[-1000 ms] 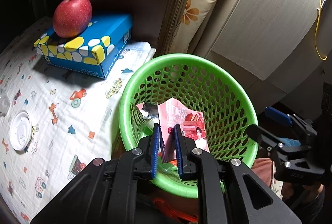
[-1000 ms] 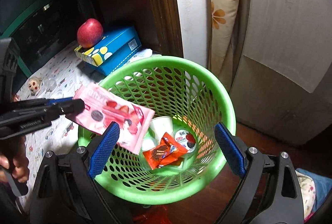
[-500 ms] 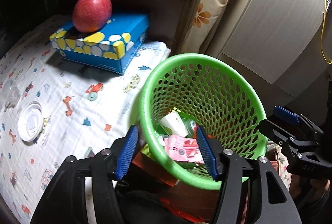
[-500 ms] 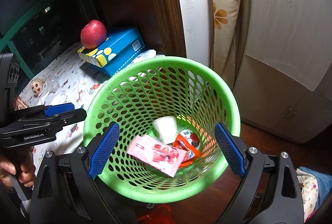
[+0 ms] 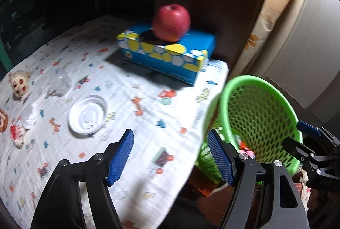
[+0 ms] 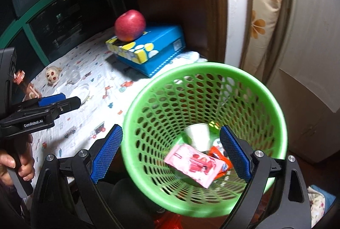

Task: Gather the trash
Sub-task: 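Move both open grippers back over the bed toward the remaining trash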

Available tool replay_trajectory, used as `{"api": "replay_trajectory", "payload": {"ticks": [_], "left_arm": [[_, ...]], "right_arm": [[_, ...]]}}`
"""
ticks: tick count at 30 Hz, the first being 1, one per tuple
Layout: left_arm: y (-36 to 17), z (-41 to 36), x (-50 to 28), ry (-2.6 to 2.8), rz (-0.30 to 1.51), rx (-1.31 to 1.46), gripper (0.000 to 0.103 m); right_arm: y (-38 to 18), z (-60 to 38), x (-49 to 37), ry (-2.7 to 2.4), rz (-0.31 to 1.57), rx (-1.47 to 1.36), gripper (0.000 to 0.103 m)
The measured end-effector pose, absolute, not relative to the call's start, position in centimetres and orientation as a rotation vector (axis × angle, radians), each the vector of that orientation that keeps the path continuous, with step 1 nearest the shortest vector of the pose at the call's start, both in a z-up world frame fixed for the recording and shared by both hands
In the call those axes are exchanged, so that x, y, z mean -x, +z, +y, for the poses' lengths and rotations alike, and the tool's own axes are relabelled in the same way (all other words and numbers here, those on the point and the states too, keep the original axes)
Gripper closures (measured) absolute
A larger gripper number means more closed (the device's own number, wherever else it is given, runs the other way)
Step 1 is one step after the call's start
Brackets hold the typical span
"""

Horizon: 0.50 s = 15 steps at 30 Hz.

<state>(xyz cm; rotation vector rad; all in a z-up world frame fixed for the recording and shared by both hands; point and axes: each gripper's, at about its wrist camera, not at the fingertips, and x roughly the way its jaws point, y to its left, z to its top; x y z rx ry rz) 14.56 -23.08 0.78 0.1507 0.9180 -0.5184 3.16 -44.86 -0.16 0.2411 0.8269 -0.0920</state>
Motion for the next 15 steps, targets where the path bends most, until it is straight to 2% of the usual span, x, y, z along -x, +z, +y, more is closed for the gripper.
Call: {"api": "replay_trajectory", "payload": {"ticks": [3,15], "left_arm": [[0.9,-21.0,-15.1,-0.454,0.899,-0.156,0.031],[0.7,-11.4,-17.7,-0.239,0.892,-0.086,0.031]], "right_arm": [[-0.2,-42.9,-4.5,-0.053,0.834,-0.225,0.011],[-1.0,-35.1,-9.4,0.083,0.869,-0.157,0.011]]}}
